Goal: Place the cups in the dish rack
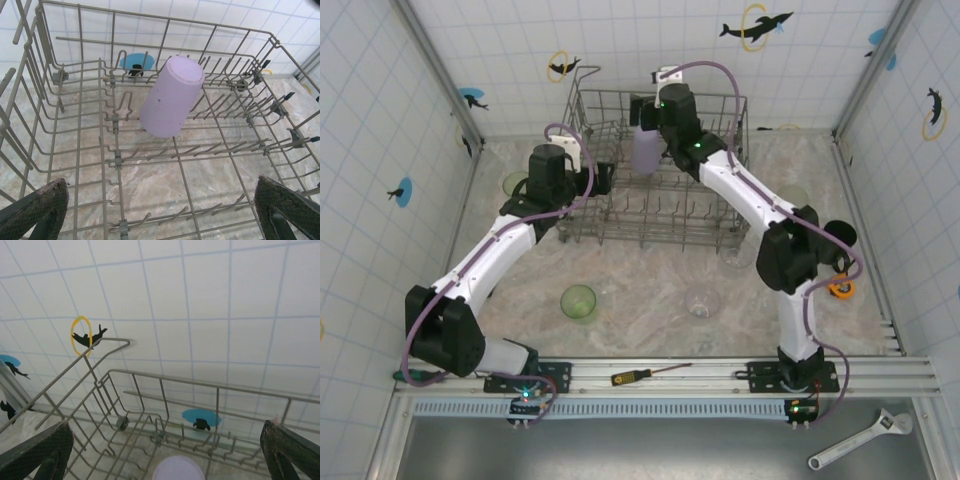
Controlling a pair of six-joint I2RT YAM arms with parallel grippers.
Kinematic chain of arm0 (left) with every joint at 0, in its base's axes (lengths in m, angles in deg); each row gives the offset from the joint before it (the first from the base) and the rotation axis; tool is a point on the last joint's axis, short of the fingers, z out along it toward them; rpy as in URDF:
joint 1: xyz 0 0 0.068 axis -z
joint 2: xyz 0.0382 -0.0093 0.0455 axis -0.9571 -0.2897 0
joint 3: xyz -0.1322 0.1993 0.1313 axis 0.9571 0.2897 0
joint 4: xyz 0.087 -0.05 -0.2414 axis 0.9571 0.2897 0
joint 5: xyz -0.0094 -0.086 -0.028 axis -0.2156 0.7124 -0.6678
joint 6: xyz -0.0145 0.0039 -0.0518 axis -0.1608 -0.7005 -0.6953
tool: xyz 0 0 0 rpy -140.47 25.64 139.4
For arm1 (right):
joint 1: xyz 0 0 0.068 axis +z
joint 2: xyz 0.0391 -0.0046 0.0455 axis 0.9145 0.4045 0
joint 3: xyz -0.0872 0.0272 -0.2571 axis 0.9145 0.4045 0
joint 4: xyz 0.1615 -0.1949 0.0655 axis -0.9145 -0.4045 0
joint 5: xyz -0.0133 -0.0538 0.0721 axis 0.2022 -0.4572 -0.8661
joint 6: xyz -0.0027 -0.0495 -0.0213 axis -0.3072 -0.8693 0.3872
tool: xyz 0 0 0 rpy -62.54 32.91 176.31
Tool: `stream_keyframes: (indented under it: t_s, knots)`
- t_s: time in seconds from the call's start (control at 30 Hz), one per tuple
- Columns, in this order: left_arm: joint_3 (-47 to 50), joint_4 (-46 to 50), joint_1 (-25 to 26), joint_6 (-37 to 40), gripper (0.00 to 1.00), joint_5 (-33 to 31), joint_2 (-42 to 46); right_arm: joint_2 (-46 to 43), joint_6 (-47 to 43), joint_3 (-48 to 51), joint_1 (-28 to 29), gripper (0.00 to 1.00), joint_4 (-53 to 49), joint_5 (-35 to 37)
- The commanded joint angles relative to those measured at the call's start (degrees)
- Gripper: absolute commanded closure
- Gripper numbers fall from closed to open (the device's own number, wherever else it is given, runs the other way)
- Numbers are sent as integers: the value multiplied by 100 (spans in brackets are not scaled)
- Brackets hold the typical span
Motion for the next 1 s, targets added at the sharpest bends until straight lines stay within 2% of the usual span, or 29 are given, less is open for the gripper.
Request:
stream_keyframes:
  t_s: [0.0, 0.13, 0.27, 0.53, 0.8, 0.97]
  knots:
    - [-226, 175, -27, -80, 2, 16, 29, -621, 247, 609, 68, 0, -589, 243]
    - [-262, 206, -15, -60, 2, -22, 72, -1384, 434, 1498, 97, 0, -853, 272]
    - [-422, 312, 39, -80, 2, -145, 100, -2231, 568, 2635, 112, 0, -681, 238]
    - [-899, 1740, 66, -216, 2, -159, 266, -3715, 691, 4453, 10, 0, -186, 44]
    - [-1110, 3621, 70, -621, 2, -545, 441, -4105, 818, 4883, -99, 0, -39, -634]
    - [-798, 4213, 90, -891, 2, -404, 561, -4059, 811, 4874, -99, 0, -120, -817]
